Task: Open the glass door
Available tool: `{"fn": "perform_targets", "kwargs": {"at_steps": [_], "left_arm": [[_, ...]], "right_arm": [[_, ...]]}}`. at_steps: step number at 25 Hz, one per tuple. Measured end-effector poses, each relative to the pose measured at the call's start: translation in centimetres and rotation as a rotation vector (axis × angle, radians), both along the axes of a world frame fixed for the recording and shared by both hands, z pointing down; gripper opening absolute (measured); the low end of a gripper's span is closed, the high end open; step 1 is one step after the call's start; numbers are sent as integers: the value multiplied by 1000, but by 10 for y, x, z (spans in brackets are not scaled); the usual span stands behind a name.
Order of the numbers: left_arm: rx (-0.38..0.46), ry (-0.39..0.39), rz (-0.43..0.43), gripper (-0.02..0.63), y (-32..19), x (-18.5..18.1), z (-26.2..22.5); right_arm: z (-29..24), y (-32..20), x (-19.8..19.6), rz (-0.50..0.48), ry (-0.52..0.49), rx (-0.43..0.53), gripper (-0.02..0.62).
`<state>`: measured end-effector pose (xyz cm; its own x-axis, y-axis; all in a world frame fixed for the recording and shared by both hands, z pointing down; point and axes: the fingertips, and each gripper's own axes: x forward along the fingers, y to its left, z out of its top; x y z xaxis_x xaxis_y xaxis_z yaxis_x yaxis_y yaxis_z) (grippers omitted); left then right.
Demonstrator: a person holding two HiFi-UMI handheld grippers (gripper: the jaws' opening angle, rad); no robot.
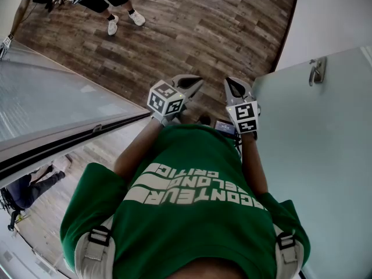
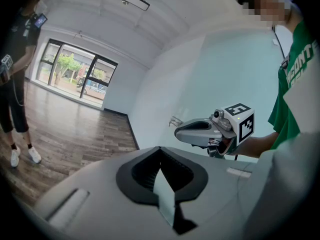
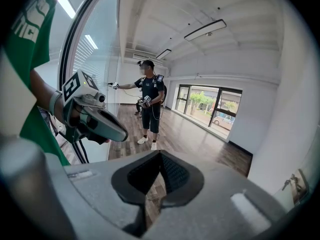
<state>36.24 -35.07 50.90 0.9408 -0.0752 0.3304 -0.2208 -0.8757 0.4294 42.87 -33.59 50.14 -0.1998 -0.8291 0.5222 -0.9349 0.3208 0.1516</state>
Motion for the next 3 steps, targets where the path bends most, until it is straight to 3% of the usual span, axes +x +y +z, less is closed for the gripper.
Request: {"fn": "perform_targets", "kwargs": {"at_steps": [3], "left_arm": [[-1,-1,-1,17,-1,1,0]], "right_arm": [[-1,-1,2,-2,0,-1,-8]]}}
